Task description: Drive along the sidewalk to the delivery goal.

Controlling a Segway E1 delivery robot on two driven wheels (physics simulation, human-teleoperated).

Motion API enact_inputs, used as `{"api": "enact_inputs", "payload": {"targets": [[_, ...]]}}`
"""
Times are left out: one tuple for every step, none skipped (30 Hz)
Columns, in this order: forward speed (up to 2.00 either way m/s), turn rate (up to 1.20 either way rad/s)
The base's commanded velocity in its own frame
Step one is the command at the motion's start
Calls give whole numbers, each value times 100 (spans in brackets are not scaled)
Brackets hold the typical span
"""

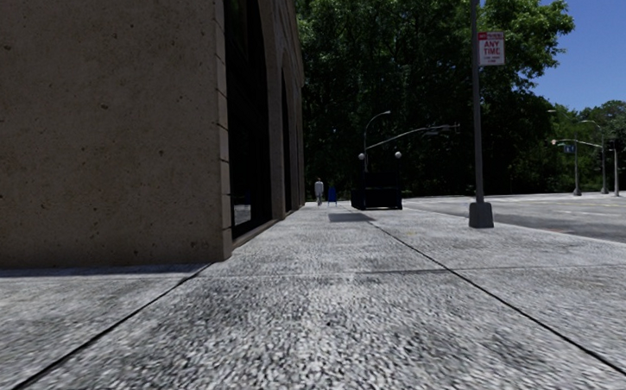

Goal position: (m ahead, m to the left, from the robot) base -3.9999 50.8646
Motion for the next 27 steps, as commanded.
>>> {"api": "enact_inputs", "payload": {"targets": [[200,0],[200,0],[200,0],[200,0],[200,0],[200,0],[200,0],[200,0],[200,0],[200,0],[200,0],[200,0],[200,0],[200,0],[200,0],[200,0],[200,0],[200,0],[200,0],[200,0],[200,0],[200,0],[200,0],[200,0],[200,0],[200,0],[200,0]]}}
